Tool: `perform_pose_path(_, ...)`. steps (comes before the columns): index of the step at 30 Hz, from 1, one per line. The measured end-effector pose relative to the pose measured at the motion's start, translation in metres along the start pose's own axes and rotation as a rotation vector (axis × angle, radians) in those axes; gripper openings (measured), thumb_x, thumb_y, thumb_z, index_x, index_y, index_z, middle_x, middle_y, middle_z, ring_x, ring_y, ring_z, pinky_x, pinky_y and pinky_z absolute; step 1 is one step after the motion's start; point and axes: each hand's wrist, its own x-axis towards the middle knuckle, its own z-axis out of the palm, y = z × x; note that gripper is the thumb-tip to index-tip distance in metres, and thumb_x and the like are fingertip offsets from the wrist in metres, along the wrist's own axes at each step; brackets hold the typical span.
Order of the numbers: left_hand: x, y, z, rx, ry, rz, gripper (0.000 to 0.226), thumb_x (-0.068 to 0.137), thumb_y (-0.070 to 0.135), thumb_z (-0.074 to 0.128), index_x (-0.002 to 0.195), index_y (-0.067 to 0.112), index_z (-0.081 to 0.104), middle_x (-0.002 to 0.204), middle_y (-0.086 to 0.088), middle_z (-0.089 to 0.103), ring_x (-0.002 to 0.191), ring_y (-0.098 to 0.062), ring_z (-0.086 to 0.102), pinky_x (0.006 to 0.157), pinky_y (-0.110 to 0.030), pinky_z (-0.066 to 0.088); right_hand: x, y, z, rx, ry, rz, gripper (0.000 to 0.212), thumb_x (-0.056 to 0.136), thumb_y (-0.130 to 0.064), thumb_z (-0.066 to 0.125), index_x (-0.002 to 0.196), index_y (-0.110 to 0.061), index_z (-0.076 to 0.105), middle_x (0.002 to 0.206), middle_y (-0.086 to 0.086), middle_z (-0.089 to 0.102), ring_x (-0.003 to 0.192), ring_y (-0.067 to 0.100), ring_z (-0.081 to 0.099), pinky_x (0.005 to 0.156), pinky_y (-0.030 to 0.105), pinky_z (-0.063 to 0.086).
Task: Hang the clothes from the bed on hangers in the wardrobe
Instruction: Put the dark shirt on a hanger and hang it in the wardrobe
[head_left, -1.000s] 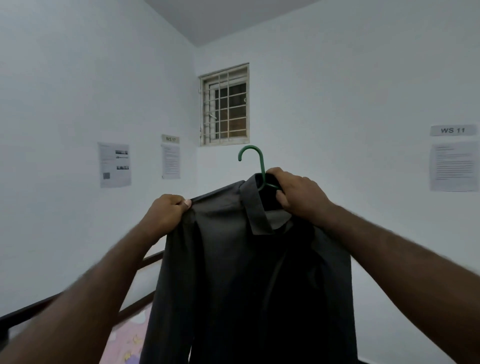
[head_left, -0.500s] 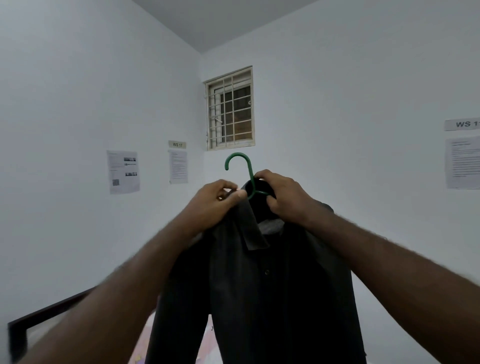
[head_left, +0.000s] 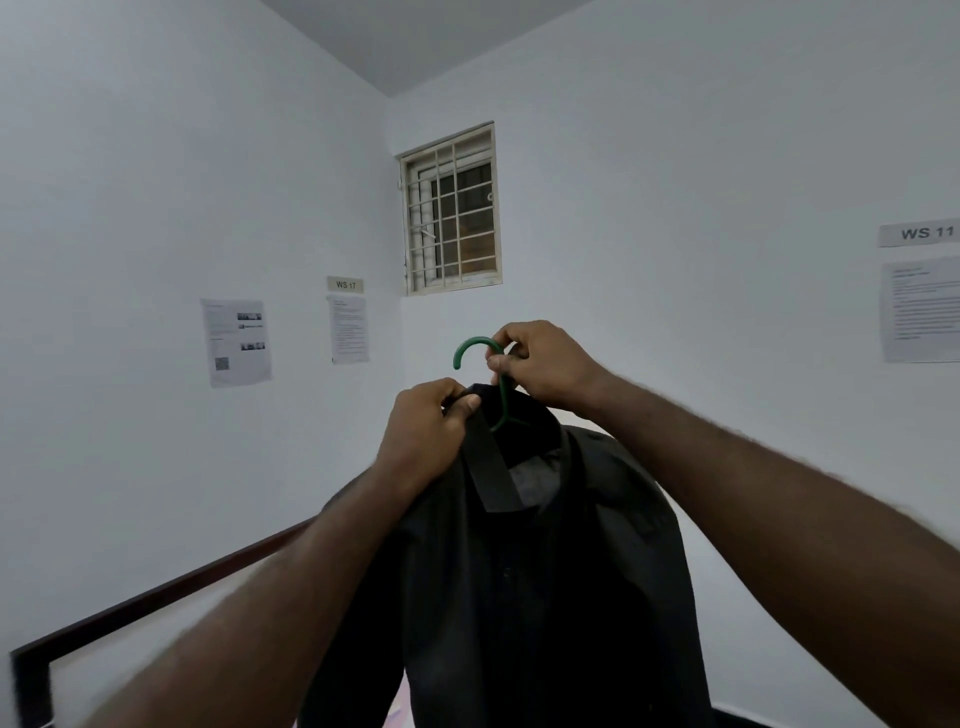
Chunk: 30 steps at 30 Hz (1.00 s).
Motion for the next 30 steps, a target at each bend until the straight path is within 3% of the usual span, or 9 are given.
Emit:
perform_pose_path(4,0.002,-0.016,-0.016,0.018,0.089,-0.102,0.016,0.093,0.021,0.062,0.08,0.013,0.067,0.072,0.002,0.064,0.069,-0.014,0.057,0.064,-0.025,0.041,-0.005,0.004,0.004,-0.082,0.028,-0.009,0.01,0.091,-0.017,0.064,0.083,-0.013,0.068,0.079,-0.001,0.071,0.073,0.011,0.062,0.066,0.023,0.044)
perform_pose_path(9,0.001,-0.027,-0.024,0.015,-0.286,-0.078,0.022,0.096,0.03,0.059,0.079,0.017,0.066,0.066,0.004,0.06,0.062,-0.009,0.051,0.063,-0.026,0.041,-0.004,0.006,-0.004,-0.033,0.046,0.043,0.023,0.093,-0.025,0.065,0.077,-0.008,0.065,0.077,0.007,0.072,0.055,0.009,0.06,0.057,0.022,0.048)
perform_pose_path(12,0.001,-0.023,-0.022,0.064,-0.291,-0.083,0.027,0.097,0.03,0.056,0.074,0.017,0.061,0.061,0.005,0.052,0.058,-0.01,0.045,0.059,-0.027,0.036,-0.005,-0.003,-0.003,0.006,0.013,0.044,0.019,0.095,-0.021,0.063,0.084,-0.004,0.064,0.077,0.009,0.072,0.048,0.008,0.061,0.046,0.016,0.045)
perform_pose_path(15,0.003,-0.017,-0.019,0.07,-0.284,-0.107,0.031,0.1,0.028,0.051,0.072,0.016,0.054,0.062,0.004,0.049,0.059,-0.012,0.043,0.058,-0.028,0.034,-0.002,-0.006,-0.002,0.067,0.041,0.035,0.017,0.095,-0.016,0.062,0.088,0.0,0.063,0.076,0.012,0.071,0.051,0.017,0.064,0.048,0.024,0.049)
perform_pose_path(19,0.006,-0.015,-0.017,0.08,-0.345,-0.108,0.042,0.103,0.036,0.041,0.068,0.014,0.046,0.065,0.002,0.049,0.065,-0.016,0.045,0.061,-0.03,0.035,-0.001,-0.009,-0.006,0.108,0.074,0.027,0.017,0.095,-0.014,0.061,0.088,0.001,0.064,0.075,0.013,0.071,0.051,0.019,0.063,0.047,0.023,0.049)
perform_pose_path(21,0.007,-0.014,-0.018,0.061,-0.336,-0.067,0.041,0.1,0.043,0.046,0.07,0.015,0.051,0.066,0.003,0.052,0.063,-0.014,0.048,0.06,-0.028,0.037,0.002,-0.009,-0.013,0.135,0.159,0.007,0.017,0.094,-0.014,0.062,0.088,0.0,0.065,0.075,0.012,0.071,0.05,0.017,0.06,0.047,0.02,0.047)
perform_pose_path(23,0.009,-0.011,-0.017,0.076,-0.362,-0.009,0.035,0.095,0.041,0.057,0.075,0.012,0.056,0.066,0.003,0.051,0.06,-0.011,0.047,0.059,-0.027,0.036,0.002,-0.008,-0.017,0.139,0.121,0.029,0.017,0.095,-0.015,0.061,0.09,0.001,0.064,0.077,0.013,0.071,0.051,0.017,0.06,0.049,0.023,0.048)
perform_pose_path(26,0.012,-0.012,-0.008,0.128,-0.303,0.04,0.026,0.093,0.03,0.064,0.076,0.012,0.057,0.069,0.001,0.056,0.065,-0.014,0.05,0.057,-0.025,0.033,-0.002,-0.003,-0.023,0.194,-0.01,0.079,0.021,0.098,-0.019,0.058,0.097,0.001,0.063,0.087,0.014,0.071,0.059,0.02,0.064,0.058,0.032,0.054)
perform_pose_path(30,0.015,-0.033,-0.009,0.13,-0.115,0.032,0.022,0.092,0.024,0.064,0.078,0.008,0.059,0.072,-0.007,0.058,0.07,-0.023,0.052,0.061,-0.028,0.027,-0.029,0.044,-0.049,0.199,0.084,0.17,0.027,0.097,-0.033,0.058,0.103,-0.007,0.062,0.1,0.009,0.071,0.075,0.019,0.069,0.067,0.033,0.052)
